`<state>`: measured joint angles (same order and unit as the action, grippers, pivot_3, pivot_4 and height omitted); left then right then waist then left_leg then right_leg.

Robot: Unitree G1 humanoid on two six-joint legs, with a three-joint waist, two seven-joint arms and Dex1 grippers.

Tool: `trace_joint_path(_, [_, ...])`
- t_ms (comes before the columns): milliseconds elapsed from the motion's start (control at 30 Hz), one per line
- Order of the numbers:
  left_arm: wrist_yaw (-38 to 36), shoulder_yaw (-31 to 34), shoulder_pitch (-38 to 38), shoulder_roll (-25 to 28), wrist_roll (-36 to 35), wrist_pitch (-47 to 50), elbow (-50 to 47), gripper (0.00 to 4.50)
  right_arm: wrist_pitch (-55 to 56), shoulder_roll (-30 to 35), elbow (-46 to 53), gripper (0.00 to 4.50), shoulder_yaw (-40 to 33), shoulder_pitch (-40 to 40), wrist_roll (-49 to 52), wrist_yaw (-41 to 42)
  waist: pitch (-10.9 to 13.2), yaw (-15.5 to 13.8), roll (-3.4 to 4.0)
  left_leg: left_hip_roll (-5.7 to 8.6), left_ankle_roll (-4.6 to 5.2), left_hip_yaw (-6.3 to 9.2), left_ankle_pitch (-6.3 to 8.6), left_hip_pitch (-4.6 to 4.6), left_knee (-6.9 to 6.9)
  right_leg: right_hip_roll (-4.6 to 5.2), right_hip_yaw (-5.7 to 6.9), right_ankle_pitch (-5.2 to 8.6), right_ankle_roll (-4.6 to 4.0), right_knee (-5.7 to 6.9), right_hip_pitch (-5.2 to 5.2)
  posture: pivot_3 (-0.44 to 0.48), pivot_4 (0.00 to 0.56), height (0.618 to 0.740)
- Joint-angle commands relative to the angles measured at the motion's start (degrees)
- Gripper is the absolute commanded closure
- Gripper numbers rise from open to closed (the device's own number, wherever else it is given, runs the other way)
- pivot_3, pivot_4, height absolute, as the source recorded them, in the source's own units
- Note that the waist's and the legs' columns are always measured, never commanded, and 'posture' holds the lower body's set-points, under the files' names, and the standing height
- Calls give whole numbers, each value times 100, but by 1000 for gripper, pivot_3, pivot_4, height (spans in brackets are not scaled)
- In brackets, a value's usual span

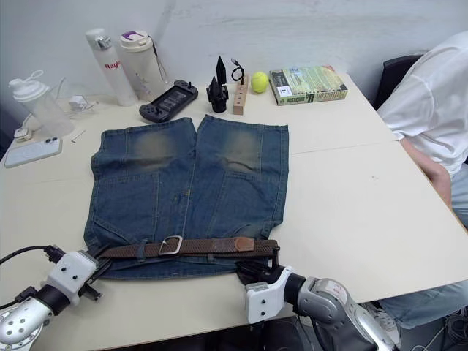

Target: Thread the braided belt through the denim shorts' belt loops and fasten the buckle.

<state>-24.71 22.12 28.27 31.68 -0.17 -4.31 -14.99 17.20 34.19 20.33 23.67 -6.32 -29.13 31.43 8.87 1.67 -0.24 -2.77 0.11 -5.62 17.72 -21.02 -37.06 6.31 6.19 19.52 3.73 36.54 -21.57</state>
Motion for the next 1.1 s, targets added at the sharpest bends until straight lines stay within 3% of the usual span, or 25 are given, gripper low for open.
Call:
trace_joint_path(33, [232, 598, 323, 129, 121, 692, 1008, 3420, -301, 109, -119, 4500, -233, -154, -39, 29, -4, 0, 6, -1, -1, 0, 0, 1, 0, -1, 0, 1, -1, 1, 0, 0, 150, 720])
trace_joint_path(233, [197, 476, 387, 92, 50, 765, 914, 3420, -345, 102, -98, 4500, -247, -168, -52, -9, -6, -1, 9, -2, -5, 0, 2, 2, 0, -3, -1, 3, -2, 2, 0, 0, 150, 720])
trace_joint_path(433, [169, 666, 428, -5, -560, 1276, 981, 3420, -391, 107, -69, 4500, -253, -179, -47, -20, -26, 6, 42, -2, -7, -3, 4, 6, 2, -3, -5, 5, -2, 2, 0, 0, 150, 720])
trace_joint_path(533, [19, 746, 564, 55, -738, 898, 1132, 3420, -393, 101, -80, 4500, -240, -179, -62, -29, -29, 22, 43, -4, -10, -4, 6, 7, 3, -6, -5, 7, -2, 3, 0, 0, 150, 720])
trace_joint_path(867, [662, 933, 456, 259, -338, 474, 1753, 3420, -417, 42, -73, 4500, -228, -163, -61, -32, -32, 29, 47, -11, -14, -8, 12, 14, 5, -13, -9, 15, -8, 7, -1, 0, 150, 720])
trace_joint_path(1100, [343, 480, 528, 192, -338, 78, 1421, 3420, -506, 47, -25, 4500, -248, -179, -67, -81, -29, 6, 43, -13, -30, -11, 20, 37, 8, -14, -16, 40, -16, 40, 2, 0, 150, 720])
